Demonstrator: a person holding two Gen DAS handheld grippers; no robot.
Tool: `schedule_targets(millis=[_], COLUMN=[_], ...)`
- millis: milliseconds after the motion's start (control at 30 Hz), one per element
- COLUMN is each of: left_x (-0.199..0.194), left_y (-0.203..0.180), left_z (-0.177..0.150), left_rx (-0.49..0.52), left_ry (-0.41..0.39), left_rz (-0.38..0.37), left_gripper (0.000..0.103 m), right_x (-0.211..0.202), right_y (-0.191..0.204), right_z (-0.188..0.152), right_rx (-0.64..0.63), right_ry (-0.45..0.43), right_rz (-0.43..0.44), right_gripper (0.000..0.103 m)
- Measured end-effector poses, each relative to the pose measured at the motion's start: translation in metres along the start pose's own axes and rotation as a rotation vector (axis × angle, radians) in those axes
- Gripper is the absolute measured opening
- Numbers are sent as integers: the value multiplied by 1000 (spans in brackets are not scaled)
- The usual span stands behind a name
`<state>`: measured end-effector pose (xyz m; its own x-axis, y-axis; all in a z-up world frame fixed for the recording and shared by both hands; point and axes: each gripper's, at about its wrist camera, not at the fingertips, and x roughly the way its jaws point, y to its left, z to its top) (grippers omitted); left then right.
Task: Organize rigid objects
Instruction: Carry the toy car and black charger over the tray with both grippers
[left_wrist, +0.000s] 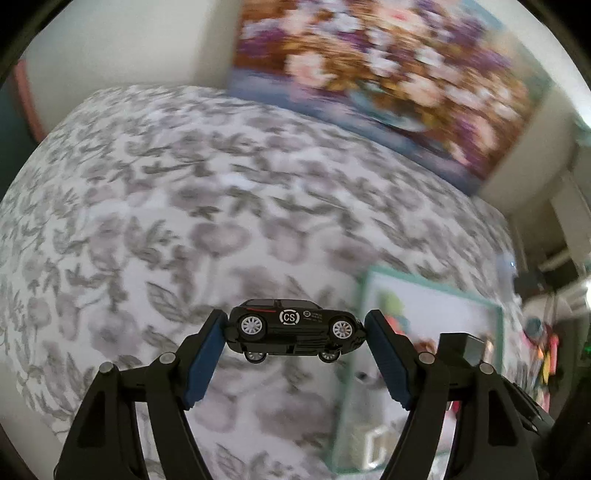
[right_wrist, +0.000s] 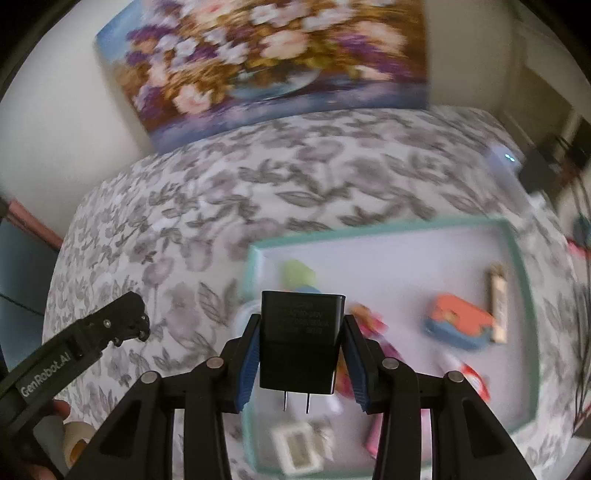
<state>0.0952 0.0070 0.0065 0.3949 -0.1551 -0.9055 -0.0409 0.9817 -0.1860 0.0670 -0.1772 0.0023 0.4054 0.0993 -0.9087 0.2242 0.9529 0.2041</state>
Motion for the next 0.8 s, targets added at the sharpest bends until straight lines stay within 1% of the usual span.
schedule_targets(millis=[133, 267, 400, 567, 633, 800], left_x=[-5, 2, 14, 24, 27, 35], left_y=[-33, -62, -80, -94, -94, -84], left_z=[-18, -39, -56, -71, -75, -79], left_rx=[84, 131, 170, 208, 208, 189], left_ry=[7, 57, 101, 133, 141, 175], left_rz=[-43, -101, -104, -107, -98, -74], left_gripper=[77, 77, 77, 77, 77, 77], right_x=[-14, -15, -7, 5, 9, 8], right_y=[-39, -75, -100, -105, -105, -102], right_z=[-19, -38, -50, -57, -59, -62], right_rx=[64, 130, 170, 164, 157, 147], right_ry=[-11, 7, 40, 76, 93, 88], right_rz=[-51, -63, -78, -89, -95, -109], right_gripper=[45, 45, 45, 45, 46, 46])
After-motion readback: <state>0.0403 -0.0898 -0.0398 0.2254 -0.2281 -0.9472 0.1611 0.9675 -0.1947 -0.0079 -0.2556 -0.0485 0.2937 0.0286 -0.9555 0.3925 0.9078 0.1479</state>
